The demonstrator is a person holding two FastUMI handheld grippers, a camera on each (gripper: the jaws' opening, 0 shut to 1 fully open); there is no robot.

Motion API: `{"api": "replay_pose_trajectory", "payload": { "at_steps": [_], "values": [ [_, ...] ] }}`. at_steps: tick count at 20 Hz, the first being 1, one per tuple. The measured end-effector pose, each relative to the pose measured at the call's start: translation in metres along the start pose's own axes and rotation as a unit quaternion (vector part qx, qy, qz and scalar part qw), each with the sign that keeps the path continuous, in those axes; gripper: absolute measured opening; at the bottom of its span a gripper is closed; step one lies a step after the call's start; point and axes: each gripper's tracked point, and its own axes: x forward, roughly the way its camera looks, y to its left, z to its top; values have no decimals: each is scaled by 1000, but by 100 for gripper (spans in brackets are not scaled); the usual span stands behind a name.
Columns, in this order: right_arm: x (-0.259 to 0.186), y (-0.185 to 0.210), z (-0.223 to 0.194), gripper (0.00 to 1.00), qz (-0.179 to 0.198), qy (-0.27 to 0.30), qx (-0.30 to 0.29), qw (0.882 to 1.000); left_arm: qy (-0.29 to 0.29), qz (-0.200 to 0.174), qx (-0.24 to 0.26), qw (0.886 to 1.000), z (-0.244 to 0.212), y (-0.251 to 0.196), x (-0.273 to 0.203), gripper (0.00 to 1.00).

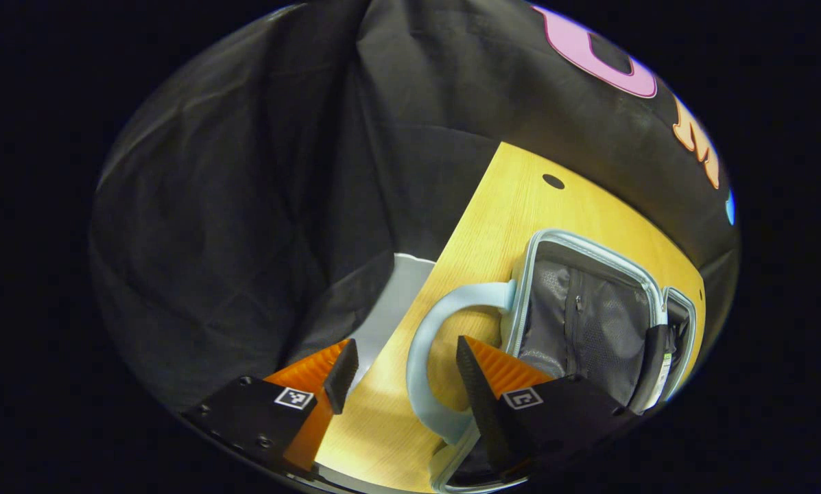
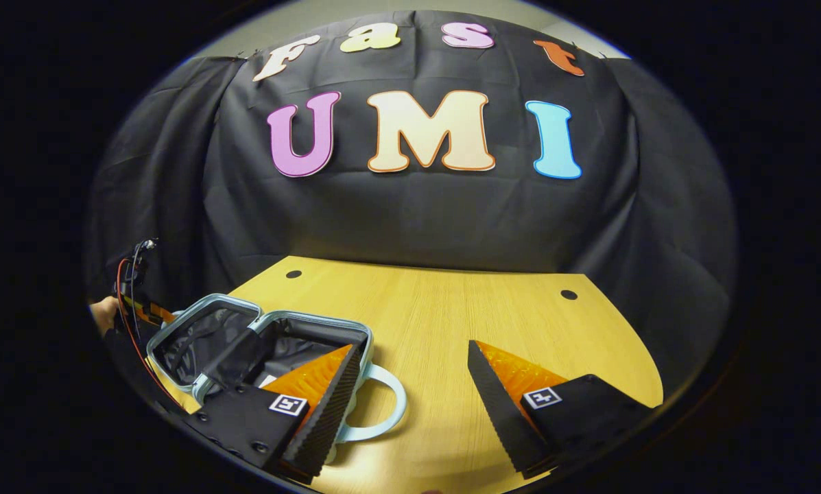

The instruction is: First open the suitcase, pack the skin care products into it, and then close the suitcase.

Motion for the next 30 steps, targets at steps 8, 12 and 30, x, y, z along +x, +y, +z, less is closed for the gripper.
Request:
{"api": "replay_pose_trajectory", "payload": {
  "at_steps": [8, 12, 30],
  "values": [
    [-1, -13, 0, 99, -6, -9, 1, 1000, 29, -9, 18, 999, 16, 10, -27, 11],
    [-5, -20, 3, 99, -2, -23, 1, 1000, -9, 6, 37, 999, 29, 2, -49, 4],
    [-25, -82, 21, 99, 62, -57, 9, 996, -215, -82, 68, 971, 98, -163, -275, 1]
  ]
}}
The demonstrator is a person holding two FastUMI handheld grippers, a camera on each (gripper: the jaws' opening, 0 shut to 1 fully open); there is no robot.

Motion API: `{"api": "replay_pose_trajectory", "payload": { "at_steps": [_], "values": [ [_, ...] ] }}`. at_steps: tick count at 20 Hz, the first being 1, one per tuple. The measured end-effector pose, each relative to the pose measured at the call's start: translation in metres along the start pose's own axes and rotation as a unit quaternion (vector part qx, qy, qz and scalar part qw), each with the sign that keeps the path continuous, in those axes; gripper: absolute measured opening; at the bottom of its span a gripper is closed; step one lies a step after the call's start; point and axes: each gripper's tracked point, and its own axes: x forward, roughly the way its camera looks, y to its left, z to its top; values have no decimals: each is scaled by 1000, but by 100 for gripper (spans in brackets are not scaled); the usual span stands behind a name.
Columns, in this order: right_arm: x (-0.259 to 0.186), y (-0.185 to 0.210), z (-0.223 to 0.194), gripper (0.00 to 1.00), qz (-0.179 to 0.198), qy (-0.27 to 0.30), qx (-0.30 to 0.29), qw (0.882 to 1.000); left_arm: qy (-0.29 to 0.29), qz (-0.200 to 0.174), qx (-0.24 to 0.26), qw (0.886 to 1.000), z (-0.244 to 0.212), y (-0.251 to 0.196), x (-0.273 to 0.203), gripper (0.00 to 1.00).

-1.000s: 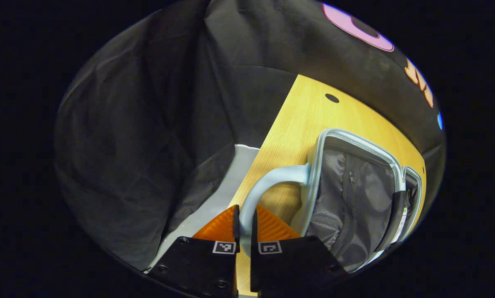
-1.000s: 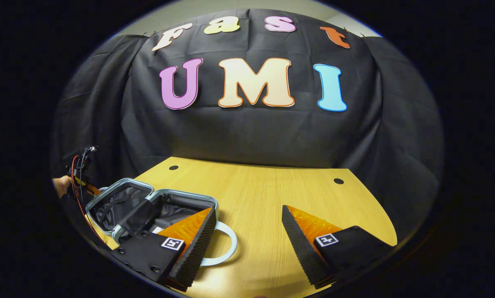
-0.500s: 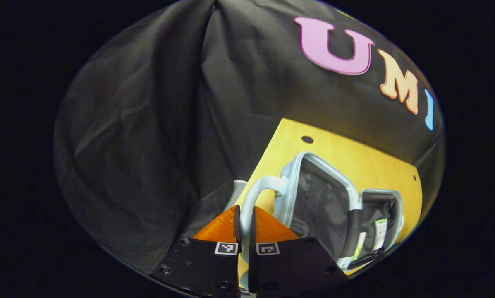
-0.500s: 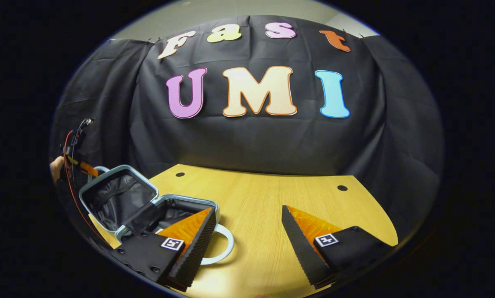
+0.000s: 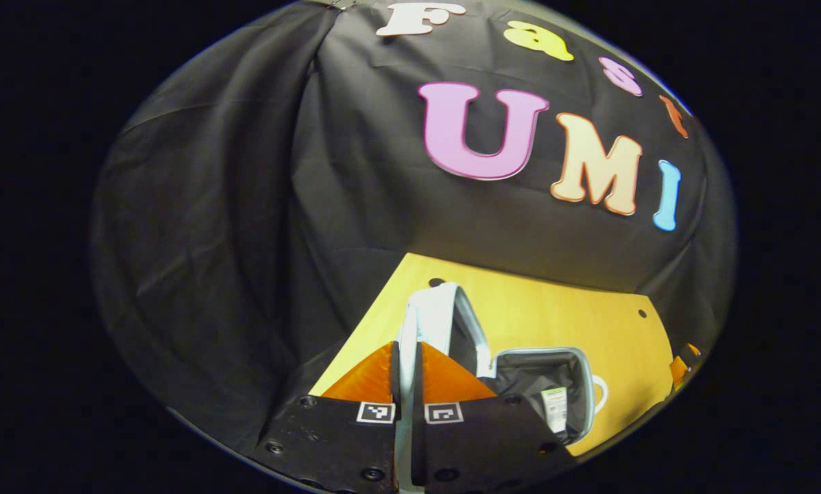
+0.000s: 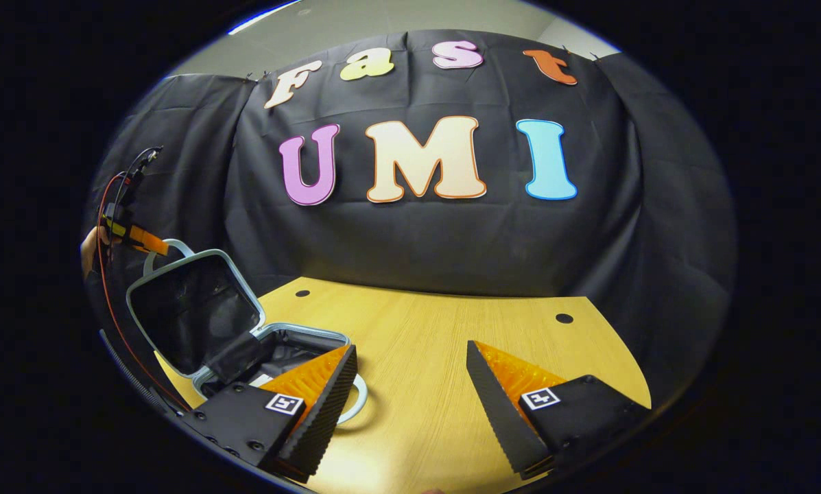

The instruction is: First open the suitcase, pack the skin care products into it, and then close the suitcase.

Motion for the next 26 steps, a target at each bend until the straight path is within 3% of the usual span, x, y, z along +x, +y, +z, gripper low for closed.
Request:
{"api": "replay_pose_trajectory", "payload": {
  "at_steps": [10, 21, 26],
  "values": [
    [-26, -53, -2, 99, -1, -3, 18, 1000, -20, -86, 24, 996, 1, -131, -26, 1],
    [-51, -101, 5, 99, -18, -12, 12, 1000, -8, -188, 27, 982, -46, -266, -25, 2],
    [-57, -120, 11, 99, -30, -19, 17, 999, 6, -195, 42, 980, -77, -305, -15, 3]
  ]
}}
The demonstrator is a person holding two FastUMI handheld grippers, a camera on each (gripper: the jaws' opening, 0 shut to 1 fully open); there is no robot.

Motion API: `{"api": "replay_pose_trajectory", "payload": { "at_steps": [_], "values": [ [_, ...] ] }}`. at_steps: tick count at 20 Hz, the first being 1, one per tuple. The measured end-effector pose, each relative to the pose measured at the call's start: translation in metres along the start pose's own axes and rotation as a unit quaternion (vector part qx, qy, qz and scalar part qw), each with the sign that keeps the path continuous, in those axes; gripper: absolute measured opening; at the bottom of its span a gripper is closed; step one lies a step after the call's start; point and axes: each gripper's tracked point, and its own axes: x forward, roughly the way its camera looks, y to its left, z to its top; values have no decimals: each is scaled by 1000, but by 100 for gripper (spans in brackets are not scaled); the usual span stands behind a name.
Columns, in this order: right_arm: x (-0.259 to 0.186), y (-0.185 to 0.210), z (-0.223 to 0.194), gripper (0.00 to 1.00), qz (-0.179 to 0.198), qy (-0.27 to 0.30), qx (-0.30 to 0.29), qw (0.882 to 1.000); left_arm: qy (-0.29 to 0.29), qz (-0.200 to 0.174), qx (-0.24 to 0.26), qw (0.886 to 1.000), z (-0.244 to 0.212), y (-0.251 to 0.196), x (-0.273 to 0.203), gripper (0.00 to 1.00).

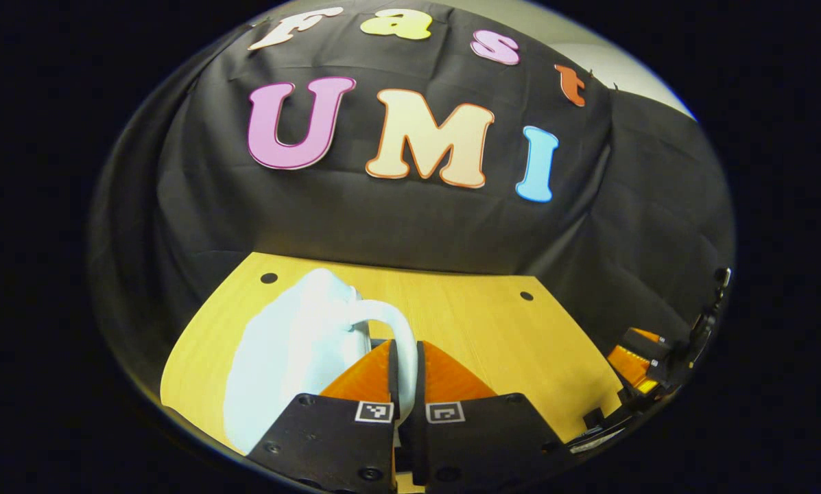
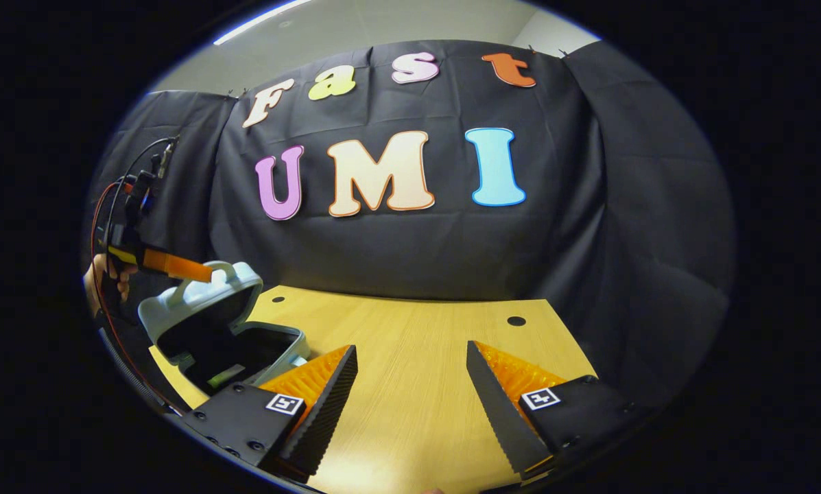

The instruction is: First open the suitcase, pack the skin care products into it, and then close the suitcase.

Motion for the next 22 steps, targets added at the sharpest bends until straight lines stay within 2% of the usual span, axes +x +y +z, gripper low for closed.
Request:
{"api": "replay_pose_trajectory", "payload": {
  "at_steps": [4, 6, 7, 8, 11, 13, 15, 17, 19, 20, 21, 22],
  "values": [
    [-3, -6, 4, 99, -1, -4, -5, 1000, 15, -4, 8, 1000, -23, -22, 21, 6],
    [-4, -8, 8, 99, 2, -9, -8, 1000, 21, -2, 7, 1000, -32, -32, 27, 12],
    [-4, -10, 12, 99, 4, -13, -8, 1000, 17, 7, 15, 1000, -33, -35, 29, 23],
    [-4, -10, 19, 99, 6, -19, -5, 1000, 15, 12, 25, 999, -34, -40, 27, 28],
    [-2, -9, 41, 99, 13, -44, 7, 999, -17, 24, 39, 999, -23, -60, 22, 81],
    [-2, -6, 63, 99, 19, -69, 15, 997, -55, 49, 50, 996, -8, -71, 16, 85],
    [-5, -3, 90, 99, 22, -103, 17, 994, -101, 87, 69, 989, 12, -81, 6, 90],
    [-12, -5, 120, 98, 12, -144, 13, 989, -160, 132, 90, 974, 39, -88, -12, 99],
    [-19, -8, 145, 98, -5, -174, 19, 985, -207, 167, 98, 959, 63, -95, -30, 95],
    [-25, -5, 155, 100, -8, -185, 26, 982, -220, 166, 95, 956, 68, -103, -34, 99],
    [-31, 1, 163, 98, -5, -195, 34, 980, -224, 155, 90, 958, 73, -111, -36, 95],
    [-38, 8, 172, 98, 3, -206, 41, 978, -227, 147, 82, 959, 75, -115, -39, 95]
  ]
}}
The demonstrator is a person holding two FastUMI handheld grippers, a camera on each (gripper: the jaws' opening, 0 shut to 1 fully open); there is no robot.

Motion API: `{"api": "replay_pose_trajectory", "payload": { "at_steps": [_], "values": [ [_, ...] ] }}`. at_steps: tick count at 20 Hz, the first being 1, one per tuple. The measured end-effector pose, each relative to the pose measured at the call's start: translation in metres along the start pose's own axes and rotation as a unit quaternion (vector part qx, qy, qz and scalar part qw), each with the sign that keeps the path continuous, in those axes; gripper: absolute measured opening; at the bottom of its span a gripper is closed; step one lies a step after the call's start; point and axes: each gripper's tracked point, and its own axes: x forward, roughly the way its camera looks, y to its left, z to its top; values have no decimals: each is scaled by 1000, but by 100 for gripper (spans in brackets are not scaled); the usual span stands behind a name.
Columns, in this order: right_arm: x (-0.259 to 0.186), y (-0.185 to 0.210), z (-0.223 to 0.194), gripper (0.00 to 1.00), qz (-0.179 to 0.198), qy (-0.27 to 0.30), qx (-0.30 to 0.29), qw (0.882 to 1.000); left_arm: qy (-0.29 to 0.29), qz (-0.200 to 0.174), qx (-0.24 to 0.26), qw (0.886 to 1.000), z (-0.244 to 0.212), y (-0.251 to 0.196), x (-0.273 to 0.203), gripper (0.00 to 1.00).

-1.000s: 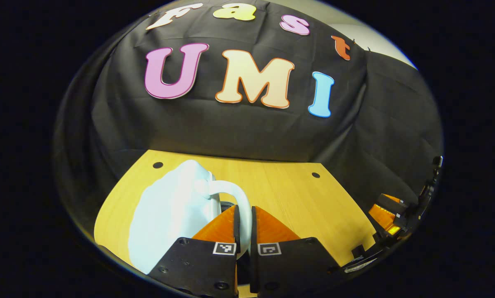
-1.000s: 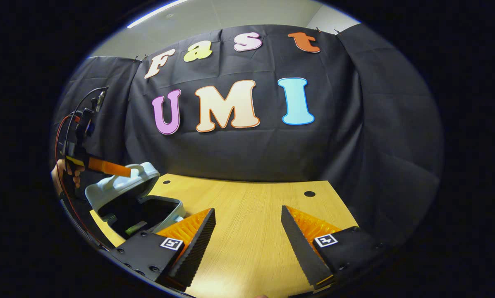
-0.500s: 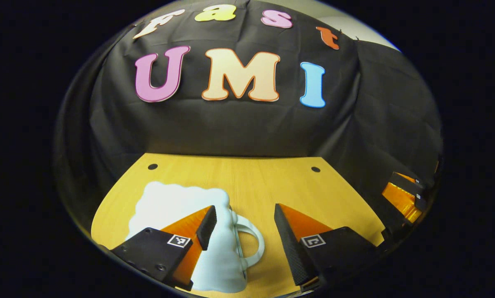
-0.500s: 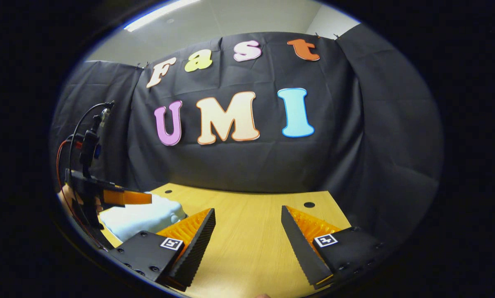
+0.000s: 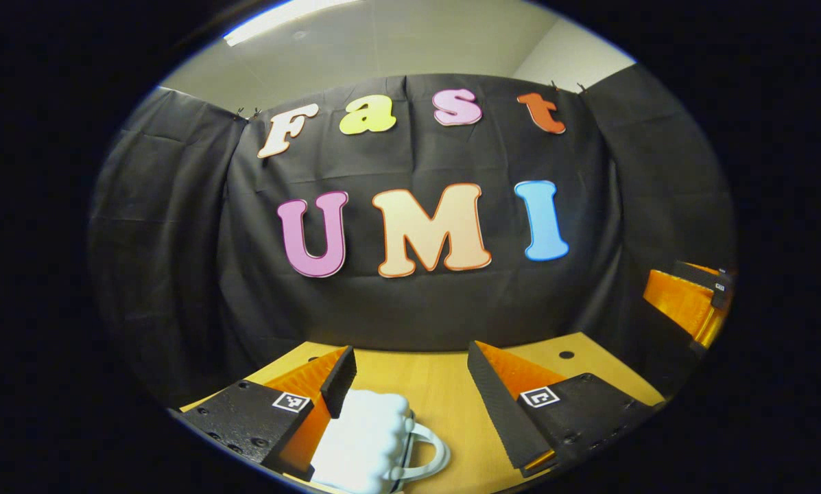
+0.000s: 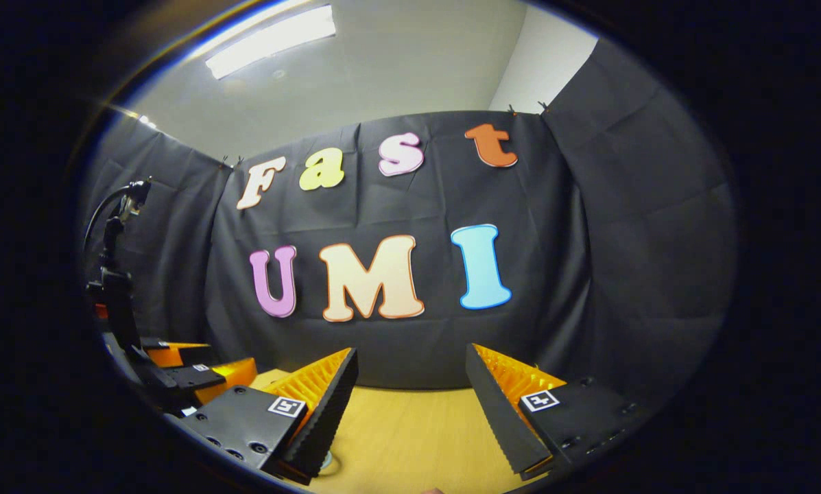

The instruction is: First open the suitcase, pack the skin care products into it, and then close the suitcase.

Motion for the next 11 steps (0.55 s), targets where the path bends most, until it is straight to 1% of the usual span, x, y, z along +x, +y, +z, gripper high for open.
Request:
{"api": "replay_pose_trajectory", "payload": {
  "at_steps": [1, 3, 4, 6, 8, 9, 10, 11],
  "values": [
    [-2, 5, 9, 98, 1, -9, 0, 1000, -16, -1, -16, 1000, 10, 5, -4, 96],
    [-5, 3, 20, 97, -15, -18, -20, 1000, -24, -15, -34, 999, 24, 5, -4, 95],
    [-10, 6, 25, 98, -20, -22, -30, 999, -16, -18, -28, 999, 22, 10, -4, 95],
    [-15, 17, 36, 98, -22, -35, -42, 998, -24, -21, -14, 999, 31, 18, -5, 96],
    [-21, 24, 36, 97, -24, -40, -46, 998, -25, -26, -5, 999, 34, 23, -5, 96],
    [-24, 31, 39, 97, -20, -45, -48, 998, -27, -30, -1, 999, 35, 24, -6, 99],
    [-24, 38, 43, 97, -17, -50, -50, 997, -44, -30, -8, 999, 44, 28, -8, 96],
    [-26, 43, 43, 97, -14, -53, -52, 997, -47, -36, -12, 998, 45, 26, -10, 96]
  ]
}}
